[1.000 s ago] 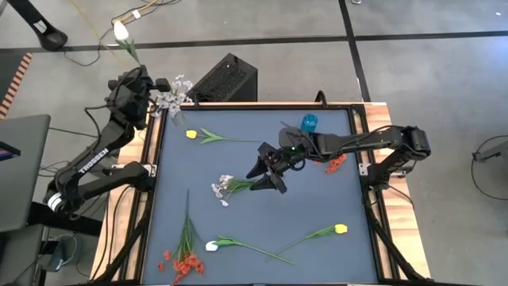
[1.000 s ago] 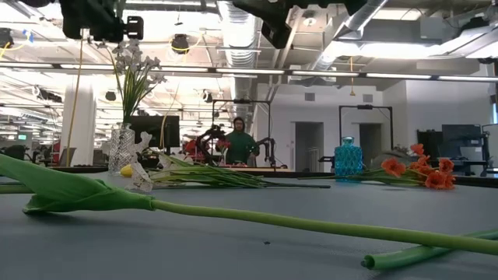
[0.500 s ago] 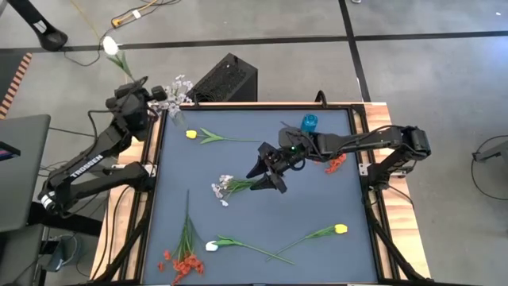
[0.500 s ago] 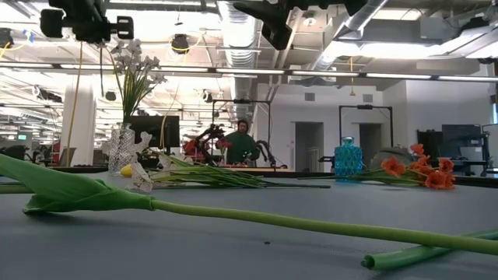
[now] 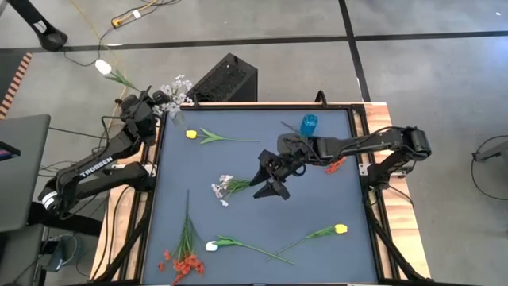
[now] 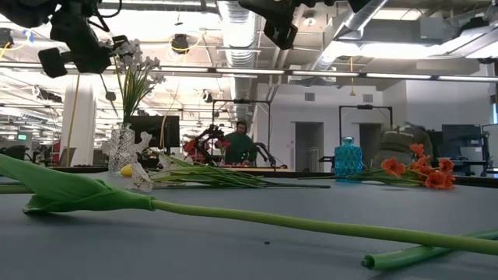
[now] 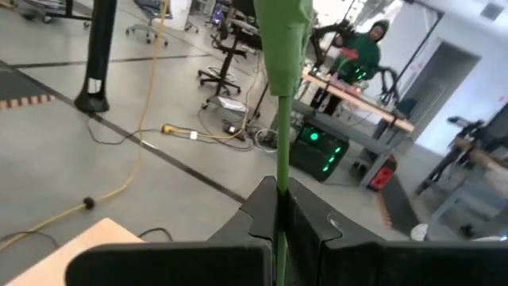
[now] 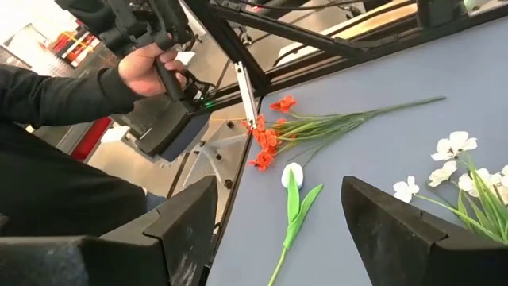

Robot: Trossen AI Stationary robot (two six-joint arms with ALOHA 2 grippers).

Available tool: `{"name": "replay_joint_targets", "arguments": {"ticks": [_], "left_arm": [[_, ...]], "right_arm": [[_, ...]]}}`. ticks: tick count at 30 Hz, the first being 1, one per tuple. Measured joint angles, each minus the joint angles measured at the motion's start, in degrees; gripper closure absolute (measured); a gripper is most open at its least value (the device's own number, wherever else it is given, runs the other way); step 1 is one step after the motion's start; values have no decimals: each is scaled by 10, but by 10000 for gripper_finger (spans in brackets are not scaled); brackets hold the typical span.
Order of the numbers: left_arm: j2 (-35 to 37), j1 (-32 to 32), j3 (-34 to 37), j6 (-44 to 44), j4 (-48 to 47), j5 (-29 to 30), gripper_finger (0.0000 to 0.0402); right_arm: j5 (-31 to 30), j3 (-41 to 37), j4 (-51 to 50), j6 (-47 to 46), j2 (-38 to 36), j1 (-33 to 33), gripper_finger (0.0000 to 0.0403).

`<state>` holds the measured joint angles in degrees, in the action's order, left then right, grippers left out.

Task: Sort flowers into vase by color
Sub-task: Put the top white flower into the transparent vase

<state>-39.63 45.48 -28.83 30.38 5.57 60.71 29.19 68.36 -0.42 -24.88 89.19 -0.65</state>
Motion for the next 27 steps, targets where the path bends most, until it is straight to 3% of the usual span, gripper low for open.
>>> {"name": "replay_joint_targets", "arguments": {"ticks": [16, 27], "left_arm": [[-57, -2, 2, -8, 21, -10, 401], [-63, -13, 2, -76, 21, 2, 401]], "right_arm": [[9, 0, -16, -2, 0, -12, 107], [24, 0, -26, -11, 0, -12, 107]]}}
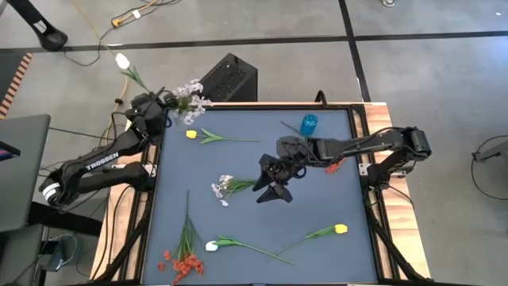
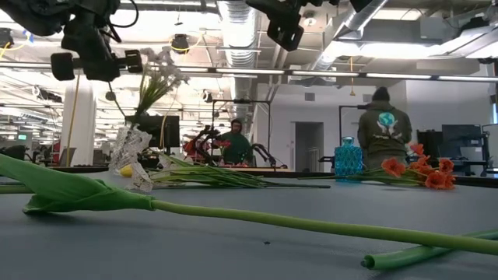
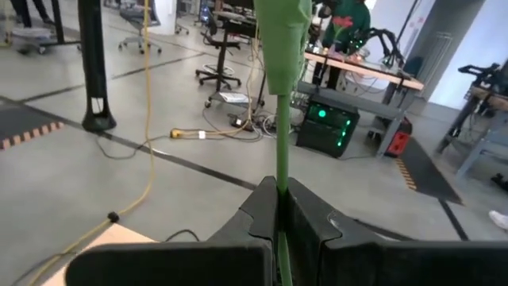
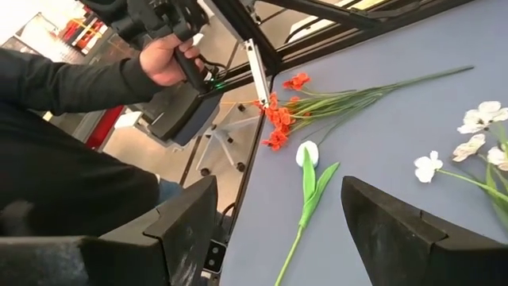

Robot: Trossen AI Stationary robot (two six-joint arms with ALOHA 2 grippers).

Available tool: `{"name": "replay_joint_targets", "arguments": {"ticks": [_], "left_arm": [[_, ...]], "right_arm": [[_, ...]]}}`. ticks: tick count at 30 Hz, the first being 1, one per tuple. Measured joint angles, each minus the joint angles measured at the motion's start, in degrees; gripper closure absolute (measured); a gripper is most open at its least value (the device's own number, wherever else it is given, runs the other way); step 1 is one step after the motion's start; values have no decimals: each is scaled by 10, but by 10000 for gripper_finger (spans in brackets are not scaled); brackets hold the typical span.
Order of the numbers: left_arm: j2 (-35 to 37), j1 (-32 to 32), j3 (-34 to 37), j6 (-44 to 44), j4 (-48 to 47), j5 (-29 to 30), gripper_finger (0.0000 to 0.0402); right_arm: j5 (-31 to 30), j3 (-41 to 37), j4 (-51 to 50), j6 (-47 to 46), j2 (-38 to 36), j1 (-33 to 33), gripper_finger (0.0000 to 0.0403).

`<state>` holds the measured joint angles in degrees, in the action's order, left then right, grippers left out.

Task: Sort flowers into vase by color
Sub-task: Put the top white flower into the transparent vase

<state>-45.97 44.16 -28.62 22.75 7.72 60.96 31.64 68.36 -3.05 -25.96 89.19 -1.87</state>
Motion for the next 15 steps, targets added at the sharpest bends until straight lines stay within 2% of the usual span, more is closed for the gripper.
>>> {"name": "replay_joint_targets", "arguments": {"ticks": [10, 15], "left_arm": [[19, 0, 0, -90, 0, -18, 401], [16, 0, 0, -101, 0, -42, 401]], "right_arm": [[13, 0, 0, -1, 0, 10, 107], [14, 0, 0, -2, 0, 9, 107]]}}
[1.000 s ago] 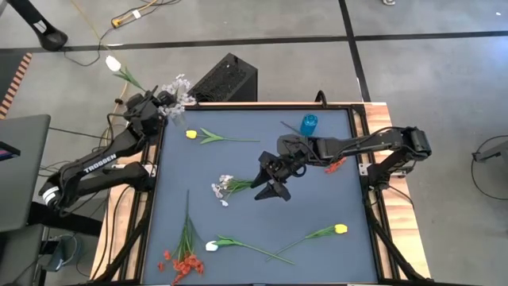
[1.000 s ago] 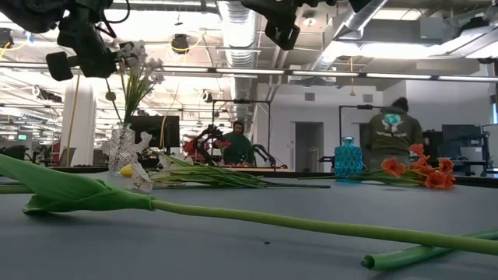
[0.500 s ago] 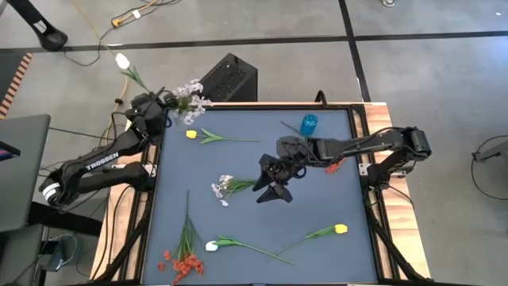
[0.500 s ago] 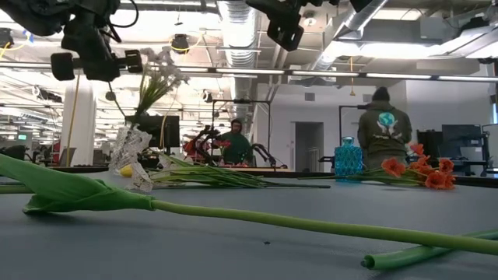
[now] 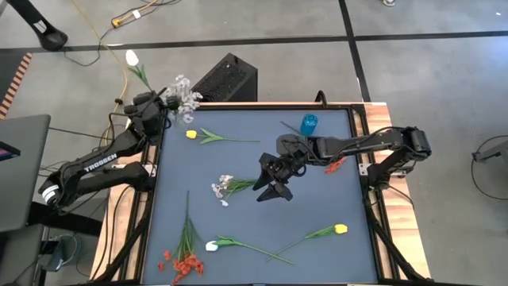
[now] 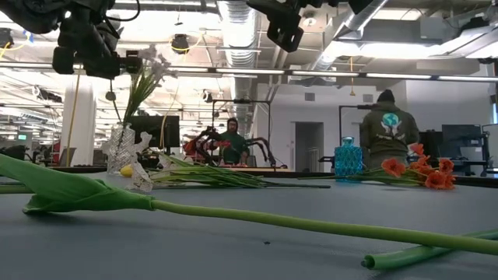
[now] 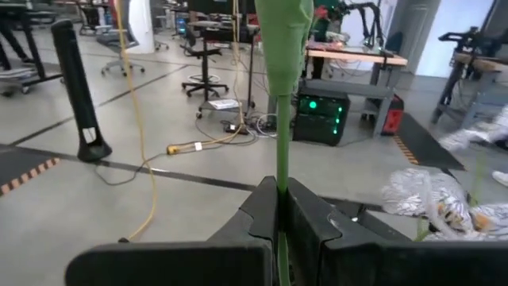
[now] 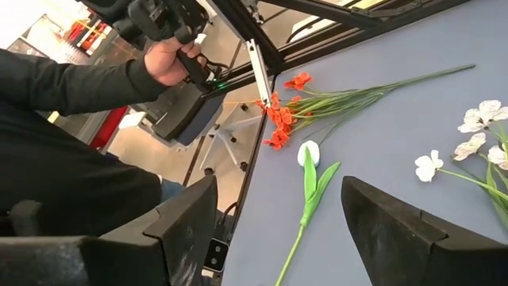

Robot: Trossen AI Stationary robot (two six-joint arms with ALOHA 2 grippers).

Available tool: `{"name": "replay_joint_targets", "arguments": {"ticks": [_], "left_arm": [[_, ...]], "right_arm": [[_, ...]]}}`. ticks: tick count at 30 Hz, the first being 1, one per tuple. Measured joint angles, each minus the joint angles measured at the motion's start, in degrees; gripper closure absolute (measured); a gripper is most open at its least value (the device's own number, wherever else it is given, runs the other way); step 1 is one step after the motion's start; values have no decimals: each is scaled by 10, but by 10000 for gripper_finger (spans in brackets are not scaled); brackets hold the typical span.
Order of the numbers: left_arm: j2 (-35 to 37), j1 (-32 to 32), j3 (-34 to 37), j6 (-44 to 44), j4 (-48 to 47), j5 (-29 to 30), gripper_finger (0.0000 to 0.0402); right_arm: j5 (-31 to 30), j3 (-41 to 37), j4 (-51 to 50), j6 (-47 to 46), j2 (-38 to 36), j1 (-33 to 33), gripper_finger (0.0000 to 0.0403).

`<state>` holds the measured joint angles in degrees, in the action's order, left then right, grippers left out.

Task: Sort flowers into vase by color
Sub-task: Put the top white flower into the transparent vase

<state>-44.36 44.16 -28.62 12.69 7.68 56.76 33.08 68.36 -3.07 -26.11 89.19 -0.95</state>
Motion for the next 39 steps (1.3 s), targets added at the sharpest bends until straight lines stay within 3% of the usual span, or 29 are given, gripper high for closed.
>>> {"name": "replay_joint_targets", "arguments": {"ticks": [22, 39], "left_arm": [[-99, -11, -2, 46, 0, -55, 401], [-100, -12, 4, 113, -70, -104, 401]], "right_arm": [[0, 0, -13, -3, 0, -17, 107], [0, 0, -16, -5, 0, -24, 107]]}}
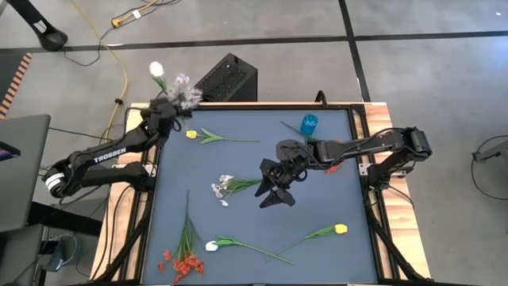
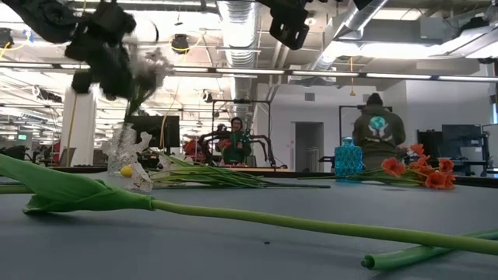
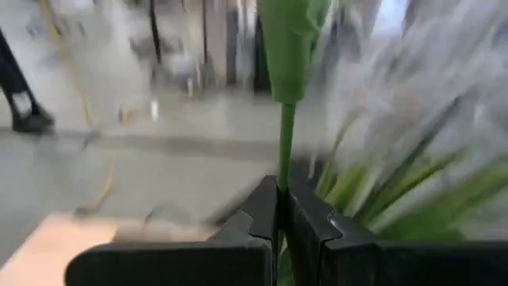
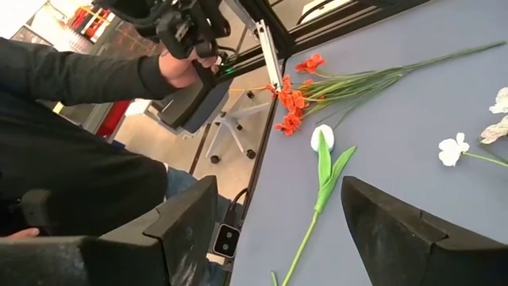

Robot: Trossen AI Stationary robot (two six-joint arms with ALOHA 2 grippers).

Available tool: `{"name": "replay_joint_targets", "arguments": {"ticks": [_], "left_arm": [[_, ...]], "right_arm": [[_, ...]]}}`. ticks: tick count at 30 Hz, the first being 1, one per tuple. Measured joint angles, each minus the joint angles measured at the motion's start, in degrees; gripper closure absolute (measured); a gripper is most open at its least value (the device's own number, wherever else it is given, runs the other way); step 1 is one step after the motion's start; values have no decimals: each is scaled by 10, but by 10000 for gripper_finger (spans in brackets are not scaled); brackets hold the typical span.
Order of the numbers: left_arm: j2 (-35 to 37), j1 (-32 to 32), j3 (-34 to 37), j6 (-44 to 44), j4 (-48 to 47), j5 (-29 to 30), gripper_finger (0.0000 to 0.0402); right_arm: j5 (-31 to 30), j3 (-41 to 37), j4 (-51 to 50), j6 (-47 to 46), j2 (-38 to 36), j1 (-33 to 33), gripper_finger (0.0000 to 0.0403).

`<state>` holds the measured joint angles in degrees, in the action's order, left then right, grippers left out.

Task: Sort flowers into vase by color
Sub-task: Put the top white flower into the transparent vase

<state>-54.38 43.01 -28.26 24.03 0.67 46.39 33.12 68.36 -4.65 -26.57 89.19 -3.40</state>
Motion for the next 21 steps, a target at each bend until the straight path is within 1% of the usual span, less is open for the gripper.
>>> {"name": "replay_joint_targets", "arguments": {"ticks": [2, 5, 11, 15, 21], "left_arm": [[1, 1, 4, -16, -15, -12, 401], [27, 1, -5, -22, 11, -4, 401], [57, 3, -3, -33, -34, 1, 401], [60, 4, -3, -8, -84, -11, 401], [47, 4, -3, 7, -94, -39, 401]], "right_arm": [[0, 0, -3, 0, 0, 0, 107], [1, 0, -3, 0, 0, 0, 107], [2, 0, 3, 0, 0, 1, 107], [2, 0, 4, 0, 0, 5, 107], [2, 0, 4, 0, 0, 6, 107]]}}
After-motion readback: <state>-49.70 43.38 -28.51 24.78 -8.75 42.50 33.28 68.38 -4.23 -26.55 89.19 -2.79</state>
